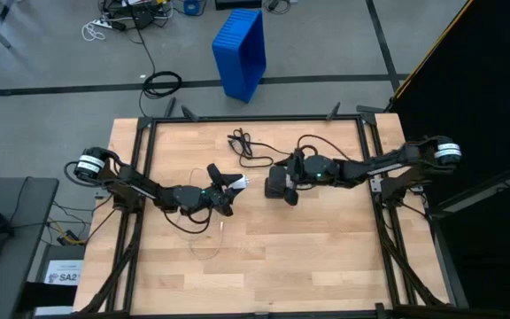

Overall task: Insert USB
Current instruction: Remove the white charger adapter from the black outlet, then remove the pink USB cable from the white charger adapter

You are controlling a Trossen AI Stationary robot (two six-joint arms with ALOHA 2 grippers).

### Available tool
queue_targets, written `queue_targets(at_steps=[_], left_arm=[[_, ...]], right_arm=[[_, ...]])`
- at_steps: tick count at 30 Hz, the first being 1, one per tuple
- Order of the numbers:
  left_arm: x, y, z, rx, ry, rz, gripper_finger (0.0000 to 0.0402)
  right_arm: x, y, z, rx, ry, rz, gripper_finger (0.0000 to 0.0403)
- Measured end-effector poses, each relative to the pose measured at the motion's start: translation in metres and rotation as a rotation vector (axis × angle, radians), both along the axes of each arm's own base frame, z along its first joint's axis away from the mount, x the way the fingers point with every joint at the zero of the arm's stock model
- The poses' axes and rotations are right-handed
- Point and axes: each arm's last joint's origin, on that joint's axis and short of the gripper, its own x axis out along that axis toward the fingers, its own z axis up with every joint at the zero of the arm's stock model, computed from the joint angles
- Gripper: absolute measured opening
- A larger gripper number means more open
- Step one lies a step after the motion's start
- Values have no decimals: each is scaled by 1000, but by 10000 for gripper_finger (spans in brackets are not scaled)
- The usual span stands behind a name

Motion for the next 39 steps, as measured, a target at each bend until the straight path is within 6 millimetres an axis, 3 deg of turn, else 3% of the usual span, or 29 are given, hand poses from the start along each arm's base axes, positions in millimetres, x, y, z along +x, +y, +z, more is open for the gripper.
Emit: queue_targets(at_steps=[6,15,29,39], left_arm=[[4,-4,3,-28,-19,-123,154],[22,-12,16,-18,20,-179,154],[26,-12,12,-5,65,-109,154],[25,-18,15,44,63,-79,154]], right_arm=[[-2,9,22,96,-168,-1,345],[30,22,3,159,-374,126,345],[71,24,-3,210,-321,168,343],[72,24,-4,208,-302,163,308]])
